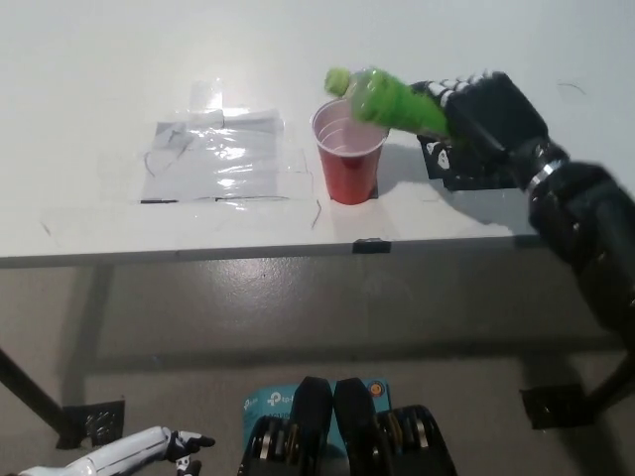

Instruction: The robot uses its right hand to pick up a bottle kept in the middle of the desk and tilt it into a cup kept next to it to pour water out

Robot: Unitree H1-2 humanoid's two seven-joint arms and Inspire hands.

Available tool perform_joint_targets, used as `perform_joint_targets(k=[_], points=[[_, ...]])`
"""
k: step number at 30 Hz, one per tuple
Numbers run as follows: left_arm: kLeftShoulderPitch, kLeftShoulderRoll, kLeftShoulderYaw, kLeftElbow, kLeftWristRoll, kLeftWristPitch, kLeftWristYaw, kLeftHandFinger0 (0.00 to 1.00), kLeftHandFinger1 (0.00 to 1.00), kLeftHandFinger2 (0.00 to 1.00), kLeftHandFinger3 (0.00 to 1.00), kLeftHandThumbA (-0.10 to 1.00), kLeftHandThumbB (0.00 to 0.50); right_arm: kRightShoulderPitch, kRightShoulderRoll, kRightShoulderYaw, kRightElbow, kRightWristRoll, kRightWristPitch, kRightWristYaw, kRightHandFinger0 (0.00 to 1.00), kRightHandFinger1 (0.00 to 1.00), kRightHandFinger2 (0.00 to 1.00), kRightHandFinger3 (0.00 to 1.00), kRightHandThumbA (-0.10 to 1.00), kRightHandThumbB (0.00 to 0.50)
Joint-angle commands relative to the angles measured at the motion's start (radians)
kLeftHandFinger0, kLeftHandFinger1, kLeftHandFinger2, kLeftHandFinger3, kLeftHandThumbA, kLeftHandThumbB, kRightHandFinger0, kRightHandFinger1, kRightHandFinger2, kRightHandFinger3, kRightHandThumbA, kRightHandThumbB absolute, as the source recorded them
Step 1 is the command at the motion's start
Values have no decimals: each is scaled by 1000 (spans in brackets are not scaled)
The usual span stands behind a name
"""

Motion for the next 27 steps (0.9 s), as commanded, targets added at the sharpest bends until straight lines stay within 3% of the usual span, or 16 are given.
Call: perform_joint_targets(k=[1, 2, 4, 7, 8, 11, 14, 16, 23, 27], points=[[28, 24, 21, -20, 6, -15, 32, 1000, 1000, 1000, 1000, 1000, 461, -23, 217, -400, -63, 764, 164, 168, 0, 0, 0, 290, -100, 0], [29, 24, 22, -19, 6, -28, 34, 1000, 1000, 1000, 1000, 1000, 443, -20, 240, -425, -52, 779, 169, 159, 0, 0, 0, 276, -100, 12], [38, 21, 20, -29, 12, 1, 34, 1000, 1000, 1000, 1000, 1000, 463, -20, 284, -468, -28, 836, 161, 158, 0, 0, 0, 265, -100, 0], [41, 15, 25, -25, 10, -23, 39, 1000, 1000, 1000, 1000, 1000, 444, -19, 332, -520, -21, 896, 155, 153, 0, 0, 0, 248, -100, 0], [47, 16, 20, -23, 18, -11, 39, 1000, 1000, 1000, 1000, 1000, 479, -19, 347, -532, -8, 912, 125, 147, 0, 0, 0, 232, -100, 0], [52, 14, 23, -21, 13, -24, 40, 1000, 1000, 1000, 1000, 1000, 450, -23, 365, -565, -13, 926, 130, 132, 0, 0, 0, 224, -100, 17], [63, 15, 24, -42, 22, 2, 43, 1000, 1000, 1000, 1000, 1000, 461, -31, 382, -600, -13, 949, 126, 125, 0, 0, 0, 241, -100, 6], [66, 10, 28, -40, 17, -17, 47, 1000, 1000, 1000, 1000, 1000, 431, -37, 383, -621, -9, 962, 116, 118, 0, 0, 0, 271, -100, 0], [71, 4, 22, -38, 31, -14, 54, 1000, 1000, 1000, 1000, 1000, 451, -47, 371, -632, -2, 903, 46, 79, 0, 0, 0, 243, -100, 0], [77, -1, 27, -37, 28, -21, 57, 1000, 1000, 1000, 1000, 1000, 451, -45, 339, -582, 18, 779, -16, 28, 0, 0, 0, 197, -100, 10]])
